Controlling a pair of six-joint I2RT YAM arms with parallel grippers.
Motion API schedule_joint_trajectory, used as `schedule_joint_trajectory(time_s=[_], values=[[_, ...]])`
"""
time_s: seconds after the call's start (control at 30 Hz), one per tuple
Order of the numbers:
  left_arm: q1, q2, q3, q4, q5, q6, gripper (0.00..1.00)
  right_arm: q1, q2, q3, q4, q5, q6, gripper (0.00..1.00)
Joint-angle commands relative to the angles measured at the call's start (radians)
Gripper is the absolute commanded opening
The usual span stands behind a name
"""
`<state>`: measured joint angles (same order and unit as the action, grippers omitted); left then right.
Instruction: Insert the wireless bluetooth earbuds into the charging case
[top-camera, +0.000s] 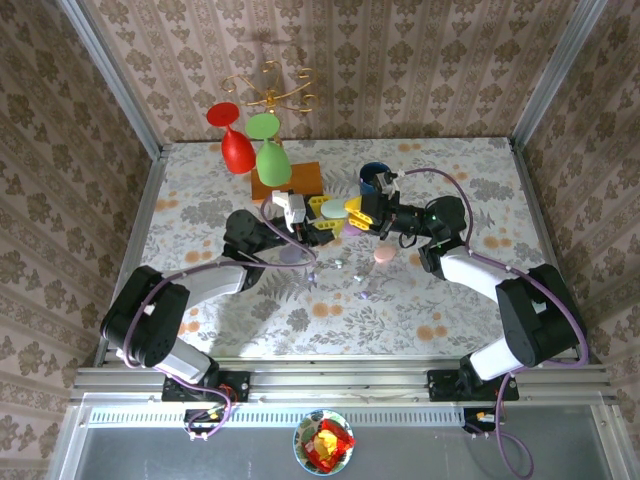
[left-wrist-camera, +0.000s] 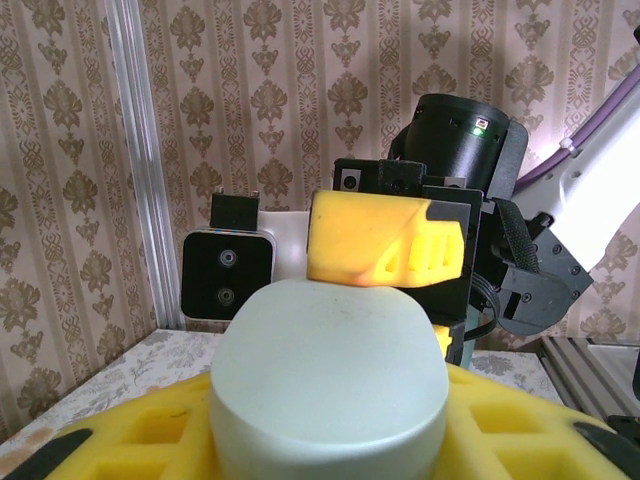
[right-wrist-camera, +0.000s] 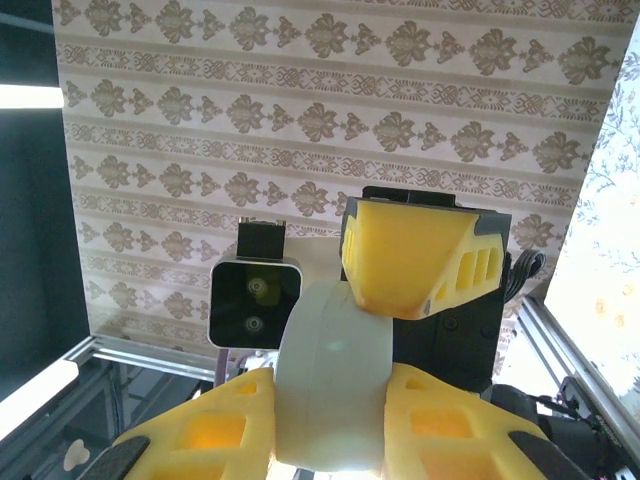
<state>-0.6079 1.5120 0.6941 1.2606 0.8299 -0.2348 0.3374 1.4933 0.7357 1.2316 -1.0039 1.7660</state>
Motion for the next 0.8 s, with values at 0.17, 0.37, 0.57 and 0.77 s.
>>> schedule_joint_trajectory(time_s=[0.17,0.37,0.57,0.77], values=[[-0.001,-0.014,-0.01,0.03,0.037,0.019,0.37,-0.018,-0.054,-0.005,-0.062,0.03,-0.069,0.36],[0.017,-0.06,-0.035,-0.038,0.023,-0.022,0.36,-0.029,-0.222,0.081,-0.823,0.048,-0.643,0.69],[0.025,-0.145,-0.094,-0.221,0.064,0.08,0.34,-0.025,-0.277,0.264,-1.461,0.178,-1.4,0.95],[0.027,-0.22,-0.119,-0.348,0.088,0.13,0.33,0.116,-0.296,0.329,-1.57,0.328,-1.837,1.0]])
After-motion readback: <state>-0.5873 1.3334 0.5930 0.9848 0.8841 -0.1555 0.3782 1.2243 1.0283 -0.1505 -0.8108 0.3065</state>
